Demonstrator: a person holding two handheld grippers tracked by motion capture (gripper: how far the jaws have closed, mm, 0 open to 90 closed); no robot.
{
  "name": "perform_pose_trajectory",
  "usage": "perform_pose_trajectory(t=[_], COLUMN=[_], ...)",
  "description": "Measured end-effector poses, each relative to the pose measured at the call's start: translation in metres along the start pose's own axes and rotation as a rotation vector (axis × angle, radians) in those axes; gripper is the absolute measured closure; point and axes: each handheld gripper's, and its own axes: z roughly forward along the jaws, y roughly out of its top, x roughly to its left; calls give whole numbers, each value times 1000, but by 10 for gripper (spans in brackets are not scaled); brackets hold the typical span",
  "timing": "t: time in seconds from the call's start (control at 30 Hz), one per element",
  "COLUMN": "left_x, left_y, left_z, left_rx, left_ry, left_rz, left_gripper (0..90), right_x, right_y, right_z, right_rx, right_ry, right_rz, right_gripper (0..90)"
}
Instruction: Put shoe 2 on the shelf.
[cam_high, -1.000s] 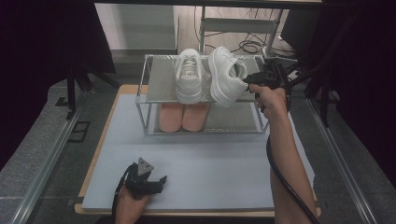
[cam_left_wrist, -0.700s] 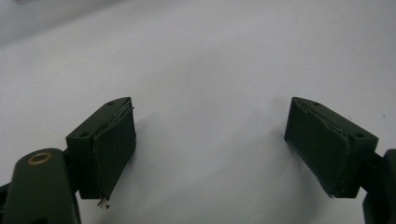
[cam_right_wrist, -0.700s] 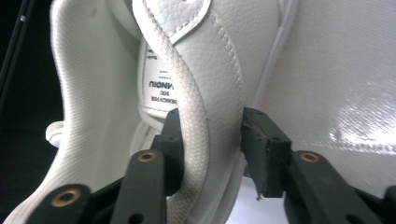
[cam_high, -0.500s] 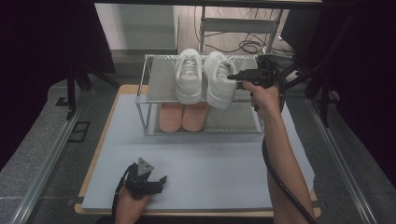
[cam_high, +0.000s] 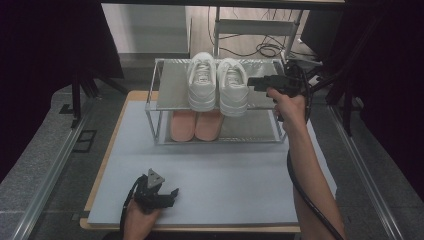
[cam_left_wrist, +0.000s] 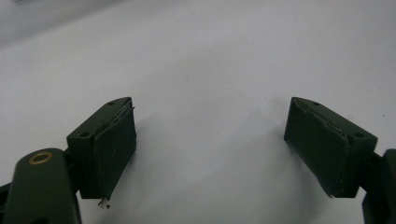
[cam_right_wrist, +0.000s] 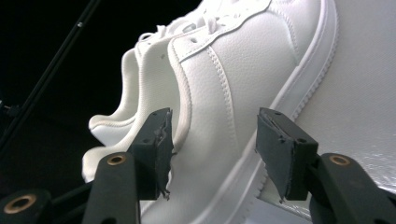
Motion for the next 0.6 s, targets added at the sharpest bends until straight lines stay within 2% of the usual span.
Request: perform_pose_trajectory(t=[0.17,0.27,0.4,0.47,0.53,0.6], left_x=[0,0,0,0,0,0], left_y=[0,0,0,0,0,0], left_z=[0,0,0,0,0,0], left_rx=[-1,-2,-2,-2,-2,-3], left_ry=[0,1,1,2,1,1], left_rz=[0,0,0,-2,-2,-1], left_gripper=[166,166,166,166,165,166], right_x=[-2,-2,0,2,4,5], right_y=[-11,-22,-44,-57,-70,-81], right_z=[-15,-22,-25,-25,-23,-21], right_rx=[-39,-46,-43,-36,-36,-48], right_ry=[21,33,15,-6,2,7], right_rz=[-81,-147,-246,-276,-301,-326], right_gripper=[533,611,743,817,886,898])
